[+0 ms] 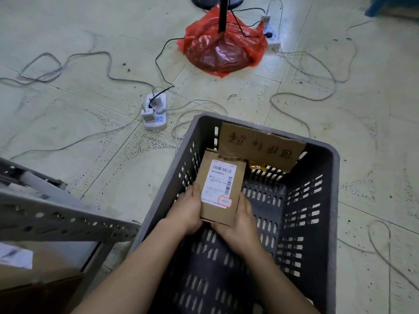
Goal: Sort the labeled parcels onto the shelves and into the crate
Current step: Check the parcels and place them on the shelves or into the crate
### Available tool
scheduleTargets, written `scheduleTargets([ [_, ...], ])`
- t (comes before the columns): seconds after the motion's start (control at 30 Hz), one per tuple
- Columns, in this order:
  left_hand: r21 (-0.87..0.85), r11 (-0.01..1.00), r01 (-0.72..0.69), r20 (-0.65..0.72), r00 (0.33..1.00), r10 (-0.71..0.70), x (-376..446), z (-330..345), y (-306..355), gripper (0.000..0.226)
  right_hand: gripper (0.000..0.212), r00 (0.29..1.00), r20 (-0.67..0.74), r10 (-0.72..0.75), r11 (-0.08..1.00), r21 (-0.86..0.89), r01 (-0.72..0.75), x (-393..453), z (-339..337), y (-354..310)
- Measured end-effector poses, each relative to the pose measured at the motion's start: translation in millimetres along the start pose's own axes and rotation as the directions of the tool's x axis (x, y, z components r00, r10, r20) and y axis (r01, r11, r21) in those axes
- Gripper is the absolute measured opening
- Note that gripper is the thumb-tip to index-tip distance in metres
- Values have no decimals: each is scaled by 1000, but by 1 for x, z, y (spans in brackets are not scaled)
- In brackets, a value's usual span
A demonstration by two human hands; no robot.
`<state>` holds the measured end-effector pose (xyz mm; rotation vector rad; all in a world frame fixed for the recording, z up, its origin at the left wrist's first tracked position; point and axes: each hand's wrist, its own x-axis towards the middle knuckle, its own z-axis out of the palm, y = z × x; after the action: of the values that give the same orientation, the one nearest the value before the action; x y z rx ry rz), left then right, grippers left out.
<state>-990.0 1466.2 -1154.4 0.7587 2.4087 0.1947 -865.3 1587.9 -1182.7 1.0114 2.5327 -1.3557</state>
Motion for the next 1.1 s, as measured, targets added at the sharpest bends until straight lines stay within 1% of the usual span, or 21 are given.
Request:
scheduleTargets([
  [0.1,43,999,15,-15,1000,-14,3,0,5,102,117,1000,-13,13,999,-36,-13,0,2,-2],
  [0.27,130,988,84,-21,996,-82,-4,-1,14,91,118,999,-20,29,996,-80,-30,-6,6,-9],
  [0.37,180,978,107,-61,993,-97,-9,-2,22,85,117,999,-10,40,993,-114,-41,-8,7,-13],
  [0.43,216,969,122,-96,990,-104,-12,-3,27,84,115,999,-9,44,992,-116,-45,-7,6,-14],
  [0.53,241,963,121,-111,989,-96,-14,-6,29,88,114,999,-2,51,995,-87,-51,-8,4,-13],
  [0.6,207,972,110,-102,991,-90,-17,-9,28,90,113,999,-8,47,996,-81,-48,-12,-3,-13],
  [0.7,152,983,100,-71,993,-90,-26,-20,27,88,111,1000,-13,25,997,-76,-26,-22,-23,-23],
  [0.8,58,994,95,-49,995,-92,-47,-39,29,89,106,1000,-15,19,996,-90,-20,-41,-52,-41],
  [0.87,-51,995,85,-47,995,-87,-69,-65,36,92,102,1000,-26,15,997,-80,-17,-58,-82,-65],
  [0.93,-174,984,49,-75,995,-63,-94,-90,46,91,97,999,-38,-7,998,-69,4,-80,-107,-88],
  [0.97,-241,971,13,-97,995,-38,-107,-106,51,90,96,998,-52,-31,997,-66,27,-89,-122,-103],
  [1.0,-312,950,-19,-124,992,-21,-129,-136,61,88,94,998,-69,-16,998,-58,12,-103,-147,-128],
  [1.1,-461,882,-102,-197,980,10,-175,-182,84,81,90,992,-110,-58,998,-9,58,-134,-185,-169],
])
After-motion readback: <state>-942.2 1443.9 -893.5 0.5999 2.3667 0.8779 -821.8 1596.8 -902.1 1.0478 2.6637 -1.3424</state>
